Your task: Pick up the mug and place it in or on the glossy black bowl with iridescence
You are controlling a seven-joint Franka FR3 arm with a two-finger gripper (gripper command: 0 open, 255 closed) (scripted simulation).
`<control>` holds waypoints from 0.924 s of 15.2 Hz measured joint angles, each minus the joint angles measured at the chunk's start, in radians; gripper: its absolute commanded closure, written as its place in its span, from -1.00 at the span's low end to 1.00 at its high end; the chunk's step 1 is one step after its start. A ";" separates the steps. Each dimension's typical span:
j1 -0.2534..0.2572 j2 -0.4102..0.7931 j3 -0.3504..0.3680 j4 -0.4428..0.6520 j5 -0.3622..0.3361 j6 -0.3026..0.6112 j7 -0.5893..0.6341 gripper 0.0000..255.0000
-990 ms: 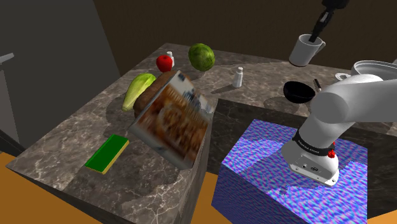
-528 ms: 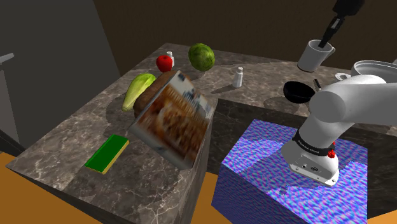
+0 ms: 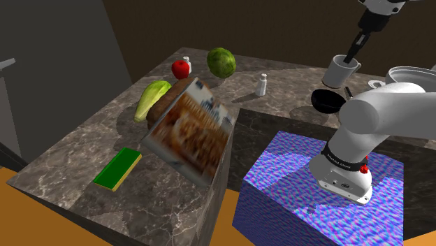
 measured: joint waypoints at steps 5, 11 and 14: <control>-0.016 -0.011 -0.028 -0.068 -0.029 0.056 0.003 1.00; -0.027 -0.013 -0.049 -0.113 -0.051 0.098 0.005 1.00; -0.027 -0.013 -0.050 -0.114 -0.051 0.100 0.005 1.00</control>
